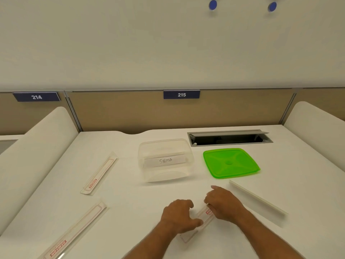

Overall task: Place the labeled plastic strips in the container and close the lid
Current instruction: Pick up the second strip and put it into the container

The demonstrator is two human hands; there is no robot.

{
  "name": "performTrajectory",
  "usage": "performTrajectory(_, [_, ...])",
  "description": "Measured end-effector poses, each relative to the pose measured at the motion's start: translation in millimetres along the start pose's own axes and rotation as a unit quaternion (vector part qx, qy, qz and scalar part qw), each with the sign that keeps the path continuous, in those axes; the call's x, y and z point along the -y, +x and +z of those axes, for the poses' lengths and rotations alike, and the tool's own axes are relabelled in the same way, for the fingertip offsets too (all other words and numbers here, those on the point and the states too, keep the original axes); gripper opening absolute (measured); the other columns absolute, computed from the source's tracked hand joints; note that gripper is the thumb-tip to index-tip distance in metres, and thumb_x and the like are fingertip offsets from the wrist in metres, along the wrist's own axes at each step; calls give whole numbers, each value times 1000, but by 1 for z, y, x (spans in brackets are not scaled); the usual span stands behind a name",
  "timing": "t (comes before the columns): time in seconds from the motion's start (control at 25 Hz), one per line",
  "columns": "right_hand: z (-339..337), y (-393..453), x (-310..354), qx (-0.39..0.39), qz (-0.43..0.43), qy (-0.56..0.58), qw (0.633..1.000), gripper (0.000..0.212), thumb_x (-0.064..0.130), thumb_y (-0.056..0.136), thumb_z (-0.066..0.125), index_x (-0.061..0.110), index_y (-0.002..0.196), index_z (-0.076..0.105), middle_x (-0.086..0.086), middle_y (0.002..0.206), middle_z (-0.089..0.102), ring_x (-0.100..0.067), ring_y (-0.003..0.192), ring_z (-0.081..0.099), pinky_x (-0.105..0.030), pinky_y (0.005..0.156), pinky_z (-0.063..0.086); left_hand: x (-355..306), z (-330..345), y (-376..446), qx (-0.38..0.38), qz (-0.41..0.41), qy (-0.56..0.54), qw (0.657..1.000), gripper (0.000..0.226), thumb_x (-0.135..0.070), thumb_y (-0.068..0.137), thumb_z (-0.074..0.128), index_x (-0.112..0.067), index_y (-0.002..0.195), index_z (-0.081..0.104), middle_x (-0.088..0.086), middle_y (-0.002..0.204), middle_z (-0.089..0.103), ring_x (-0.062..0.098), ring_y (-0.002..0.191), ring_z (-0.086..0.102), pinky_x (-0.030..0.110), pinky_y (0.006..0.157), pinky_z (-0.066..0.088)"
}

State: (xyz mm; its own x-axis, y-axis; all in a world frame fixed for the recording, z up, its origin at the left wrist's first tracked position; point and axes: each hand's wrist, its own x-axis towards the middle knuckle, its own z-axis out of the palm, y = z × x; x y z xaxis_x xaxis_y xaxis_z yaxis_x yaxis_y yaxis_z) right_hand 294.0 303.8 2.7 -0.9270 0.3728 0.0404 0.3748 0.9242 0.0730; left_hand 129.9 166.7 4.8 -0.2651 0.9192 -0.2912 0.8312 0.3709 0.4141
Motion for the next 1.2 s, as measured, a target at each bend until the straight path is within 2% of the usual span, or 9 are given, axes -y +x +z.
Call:
performTrajectory(0.08, [1, -1, 5, -51, -5, -4, 999, 18, 23, 60, 82, 24, 73, 71, 6, 68, 70, -15, 63, 67, -28, 72, 60, 3, -1, -1, 9, -22, -54, 998, 78, -71, 60, 62, -33, 128, 55, -10, 123, 63, 15, 113, 58, 34, 92, 48])
performTrajectory(0.16, [1, -1, 9, -99, -6, 4, 995, 24, 19, 53, 85, 22, 66, 65, 6, 63, 66, -15, 55, 62, -23, 49, 53, 7, -7, 1, 20, -32, -104, 994, 81, -69, 59, 67, -27, 127, 58, -7, 120, 65, 15, 108, 60, 32, 90, 50])
performTrajectory(0.32, [1, 1, 9, -184, -29, -9, 982, 27, 15, 54, 85, 15, 78, 73, -2, 82, 76, -17, 73, 73, -26, 64, 60, 14, -22, 5, 17, -51, -168, 984, 73, -59, 54, 80, -21, 114, 65, -5, 110, 65, 13, 98, 62, 24, 82, 51])
performTrajectory(0.44, [-6, 2, 12, -196, -30, 28, 980, 36, 17, 57, 82, 13, 92, 75, -3, 98, 77, -18, 88, 73, -29, 78, 60, 18, -30, 4, -11, -27, -162, 986, 69, -53, 48, 83, -25, 108, 64, -8, 106, 65, 10, 92, 62, 20, 74, 51])
performTrajectory(0.56, [-15, 0, 9, -124, -31, 80, 988, 57, 35, 65, 72, 17, 120, 65, 1, 122, 68, -14, 114, 62, -32, 105, 46, 20, -40, 0, -27, 1, -112, 993, 68, -49, 46, 83, -32, 108, 61, -13, 106, 65, 9, 91, 62, 25, 74, 54])
performTrajectory(0.64, [-20, -2, 5, -43, -3, 137, 990, 72, 49, 72, 62, 23, 137, 51, 6, 137, 56, -10, 126, 51, -30, 112, 34, 21, -45, -3, -44, 22, -71, 996, 67, -48, 46, 82, -35, 107, 57, -16, 108, 65, 9, 94, 62, 29, 78, 55])
performTrajectory(0.76, [-29, 2, 2, 36, 47, 149, 987, 77, 64, 71, 59, 34, 140, 45, 14, 139, 53, -7, 124, 50, -25, 107, 36, 24, -48, -5, -81, 62, -20, 995, 64, -48, 53, 80, -37, 109, 53, -18, 112, 62, 9, 100, 57, 27, 81, 49])
performTrajectory(0.96, [-41, 14, 11, 12, 61, 104, 993, 74, 76, 62, 59, 34, 123, 54, 16, 115, 67, -10, 99, 61, -26, 84, 47, 27, -44, -3, -192, 137, 106, 966, 63, -41, 67, 77, -31, 121, 48, -10, 118, 58, 19, 108, 49, 32, 92, 39])
performTrajectory(1.2, [-54, 21, 37, -37, 81, 55, 995, 72, 80, 59, 58, 29, 109, 51, 11, 101, 65, -13, 86, 59, -27, 70, 46, 28, -46, -10, -296, 176, 200, 917, 70, -33, 43, 91, -27, 106, 61, -8, 102, 68, 23, 96, 63, 46, 90, 50])
